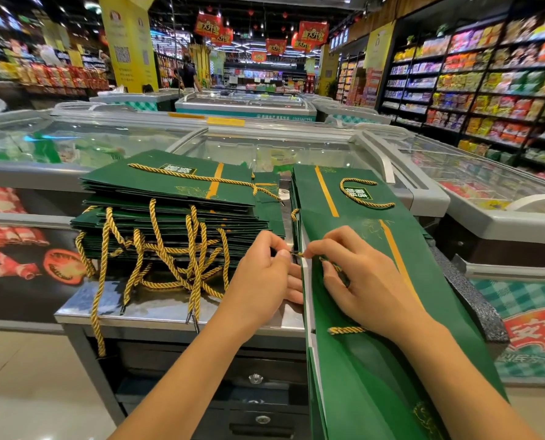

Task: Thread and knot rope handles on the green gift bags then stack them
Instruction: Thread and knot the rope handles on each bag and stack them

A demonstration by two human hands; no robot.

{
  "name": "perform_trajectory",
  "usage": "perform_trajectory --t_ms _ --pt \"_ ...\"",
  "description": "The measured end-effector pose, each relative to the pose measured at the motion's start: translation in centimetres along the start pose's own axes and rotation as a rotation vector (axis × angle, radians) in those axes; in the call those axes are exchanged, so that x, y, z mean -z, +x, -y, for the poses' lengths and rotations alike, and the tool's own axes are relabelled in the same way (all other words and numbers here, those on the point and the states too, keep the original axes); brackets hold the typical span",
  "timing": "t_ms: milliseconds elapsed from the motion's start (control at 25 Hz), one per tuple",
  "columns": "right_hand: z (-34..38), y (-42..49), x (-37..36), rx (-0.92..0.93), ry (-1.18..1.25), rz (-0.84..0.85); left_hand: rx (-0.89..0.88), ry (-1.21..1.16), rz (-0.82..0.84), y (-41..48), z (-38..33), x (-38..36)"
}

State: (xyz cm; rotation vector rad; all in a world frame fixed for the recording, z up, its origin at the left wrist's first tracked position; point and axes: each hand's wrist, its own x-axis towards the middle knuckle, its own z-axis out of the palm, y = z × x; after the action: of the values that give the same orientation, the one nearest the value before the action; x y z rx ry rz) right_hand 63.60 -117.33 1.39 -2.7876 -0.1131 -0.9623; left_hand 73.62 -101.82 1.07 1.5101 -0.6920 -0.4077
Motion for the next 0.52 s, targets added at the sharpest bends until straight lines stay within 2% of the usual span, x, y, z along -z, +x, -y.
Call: perform_trajectory --t_ms 80,200,320,440,520 --pt "-0.3 0.3 0.6 -0.037 0.008 0.111 0.023 -0.005 0.000 0.2 0.1 0.1" --pt "-1.0 0.4 1.9 -0.142 0.165 0.250 0.014 -0.003 0.016 0.2 0.2 0.1" --pt "-1.4 -0.1 3.2 -0.239 0.314 0.238 -0.026 0.157 0.090 -0.1 0.0 0.5" --pt "-1.6 -1.1 4.4 -0.376 0.185 0.206 -0.059 0.264 0.158 -0.4 -0.3 0.5" --pt "-1.6 -1.7 5.0 -0.463 0.045 0.267 -0.052 0.276 0.180 -0.5 -0.6 0.5"
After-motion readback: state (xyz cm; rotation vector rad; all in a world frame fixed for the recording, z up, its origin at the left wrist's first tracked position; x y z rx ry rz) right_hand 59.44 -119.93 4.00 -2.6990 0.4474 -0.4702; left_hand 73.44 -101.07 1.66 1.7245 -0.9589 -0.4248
